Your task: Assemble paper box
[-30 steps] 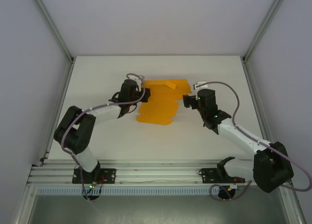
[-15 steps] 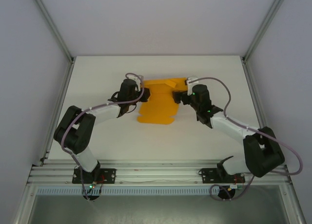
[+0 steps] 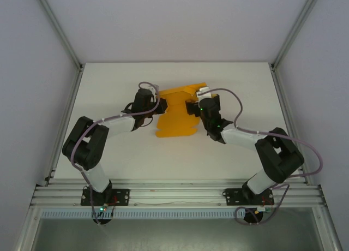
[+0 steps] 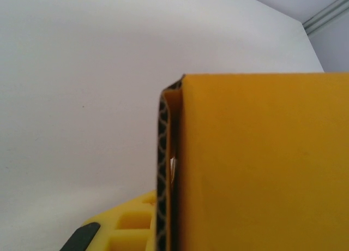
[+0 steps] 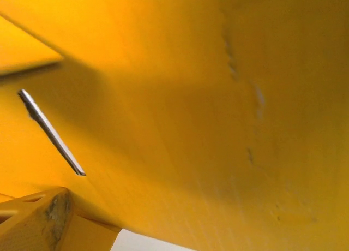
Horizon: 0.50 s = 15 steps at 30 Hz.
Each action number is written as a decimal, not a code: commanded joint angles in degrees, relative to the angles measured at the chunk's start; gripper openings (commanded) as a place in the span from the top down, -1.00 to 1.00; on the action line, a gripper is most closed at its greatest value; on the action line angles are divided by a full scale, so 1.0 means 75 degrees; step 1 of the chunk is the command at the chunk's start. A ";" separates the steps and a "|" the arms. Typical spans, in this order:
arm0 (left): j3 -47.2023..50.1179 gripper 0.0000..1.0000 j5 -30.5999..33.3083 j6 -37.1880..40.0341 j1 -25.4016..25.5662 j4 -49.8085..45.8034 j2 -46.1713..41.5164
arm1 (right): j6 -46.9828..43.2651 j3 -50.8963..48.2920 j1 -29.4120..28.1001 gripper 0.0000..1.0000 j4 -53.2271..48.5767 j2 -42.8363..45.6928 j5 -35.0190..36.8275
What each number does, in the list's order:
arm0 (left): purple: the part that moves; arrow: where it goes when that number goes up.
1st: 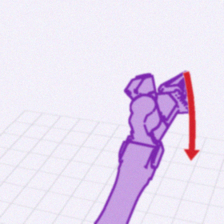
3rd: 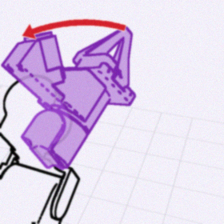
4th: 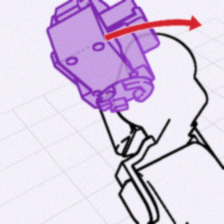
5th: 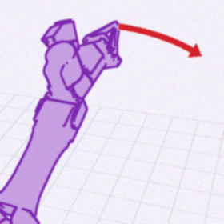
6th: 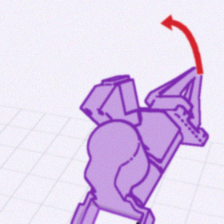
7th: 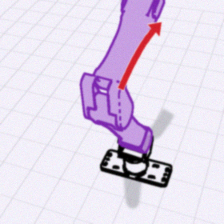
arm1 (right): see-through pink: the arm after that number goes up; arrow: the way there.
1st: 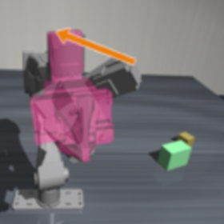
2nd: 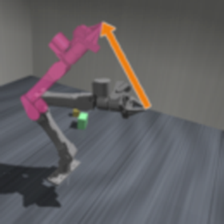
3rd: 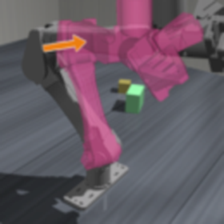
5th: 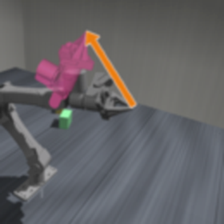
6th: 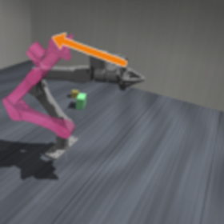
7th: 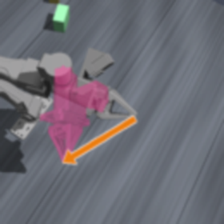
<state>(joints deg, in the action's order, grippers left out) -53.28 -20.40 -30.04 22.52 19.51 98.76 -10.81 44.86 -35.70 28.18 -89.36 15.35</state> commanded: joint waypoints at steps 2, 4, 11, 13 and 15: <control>-0.0310 1.00 -0.0659 -0.0342 0.0197 0.0618 0.0000 | -0.0235 0.0027 -0.0126 -1.00 0.0285 -0.0015 0.1119; -0.0303 1.00 -0.0547 -0.0316 0.0180 0.0490 0.0006 | -0.0219 -0.0083 -0.0131 -1.00 0.0258 0.0236 0.0931; -0.0233 1.00 -0.0379 -0.0058 0.0056 0.0155 -0.0105 | 0.0002 -0.0467 0.0077 -1.00 -0.1069 0.1988 0.0389; -0.0256 1.00 -0.0287 0.0125 0.0049 -0.0052 -0.0140 | 0.0162 -0.0519 0.0321 -1.00 -0.1679 0.2632 0.0077; -0.0265 1.00 -0.0189 0.0293 0.0035 -0.0218 -0.0170 | 0.0183 -0.0590 0.0634 -1.00 -0.2169 0.3254 -0.0455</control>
<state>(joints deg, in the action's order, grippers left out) -53.54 -22.11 -29.93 23.11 19.46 98.87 -11.09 41.54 -33.19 19.22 -69.84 15.86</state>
